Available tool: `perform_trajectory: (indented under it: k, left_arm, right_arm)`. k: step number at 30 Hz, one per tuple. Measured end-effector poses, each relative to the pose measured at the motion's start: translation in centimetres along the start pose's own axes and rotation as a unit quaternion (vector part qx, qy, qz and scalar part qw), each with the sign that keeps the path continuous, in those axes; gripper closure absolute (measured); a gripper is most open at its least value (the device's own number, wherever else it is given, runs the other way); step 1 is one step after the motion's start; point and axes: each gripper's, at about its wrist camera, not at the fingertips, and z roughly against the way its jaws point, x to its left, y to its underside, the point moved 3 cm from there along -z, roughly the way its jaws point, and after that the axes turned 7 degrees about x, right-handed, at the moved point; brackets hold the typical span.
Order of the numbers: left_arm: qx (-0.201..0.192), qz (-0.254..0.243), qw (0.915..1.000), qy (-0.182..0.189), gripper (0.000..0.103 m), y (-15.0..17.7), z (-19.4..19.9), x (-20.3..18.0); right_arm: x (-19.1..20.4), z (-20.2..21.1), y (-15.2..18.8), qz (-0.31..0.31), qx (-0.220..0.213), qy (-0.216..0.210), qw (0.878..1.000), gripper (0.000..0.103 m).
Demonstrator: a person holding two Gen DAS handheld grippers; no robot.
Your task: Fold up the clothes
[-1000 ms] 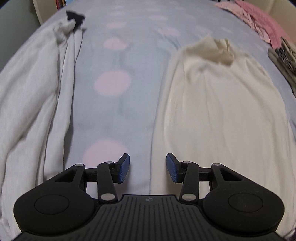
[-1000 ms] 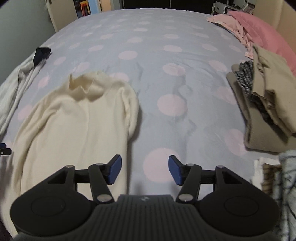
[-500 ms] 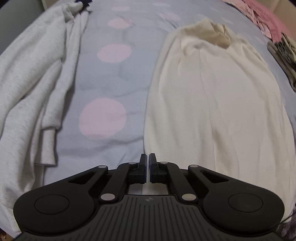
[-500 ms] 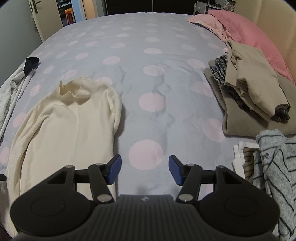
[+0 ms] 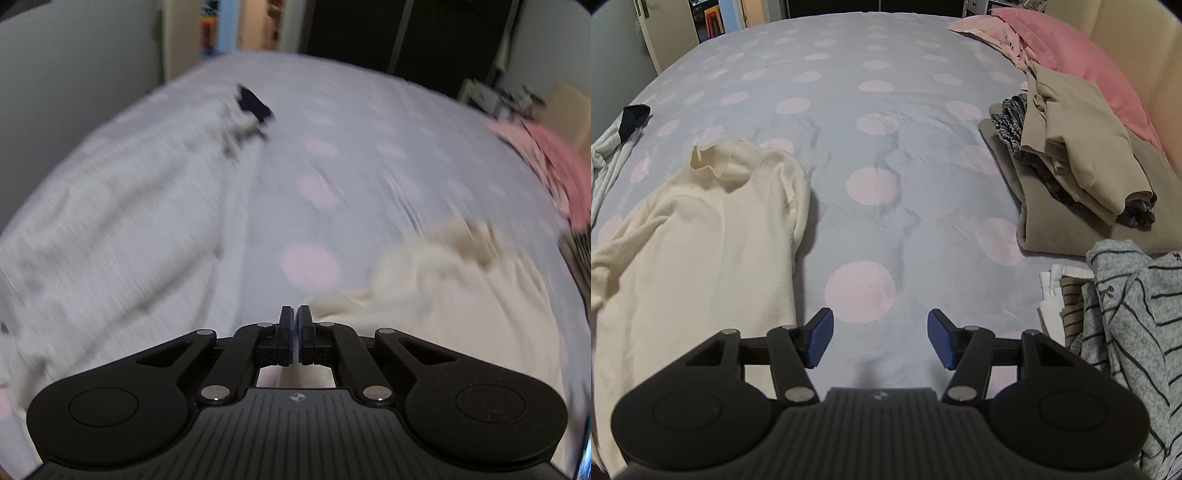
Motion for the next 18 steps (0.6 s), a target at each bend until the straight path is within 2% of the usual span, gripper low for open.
perform_trajectory:
  k: [4,6,9,10,12,13,18]
  left_arm:
    - [-0.036,0.035,0.9986,-0.015,0.103,-3.1,0.0,2.1]
    - [-0.038,0.054,0.9976,-0.022,0.103,-4.1,-0.4,2.9]
    - [-0.033,0.053,0.9966,-0.054,0.101,-4.2,-1.2,2.9]
    - [-0.028,0.048,0.9968,-0.057,0.099,-4.1,-1.5,2.7]
    - [-0.019,0.033,0.9983,-0.045,0.081,-3.5,-1.8,1.9]
    - [-0.017,0.024,0.9988,-0.039,0.078,-3.0,-1.8,1.3]
    - [0.006,-0.044,0.9990,-0.007,0.073,-0.2,-1.5,-2.4]
  right_arm:
    - [0.4,-0.2,-0.3,0.003,0.000,0.004,1.000,0.043]
    - [0.5,-0.2,-0.4,0.004,0.000,0.005,1.000,0.043]
    - [0.8,-0.3,-0.5,0.007,-0.001,0.007,1.000,0.043]
    - [0.9,-0.4,-0.5,0.007,0.000,0.007,1.000,0.043]
    - [0.8,-0.8,-0.5,0.007,0.001,0.007,1.000,0.043]
    - [0.8,-1.0,-0.5,0.005,0.002,0.008,1.000,0.043]
    - [0.4,-2.8,0.1,-0.013,0.024,-0.019,0.999,0.048]
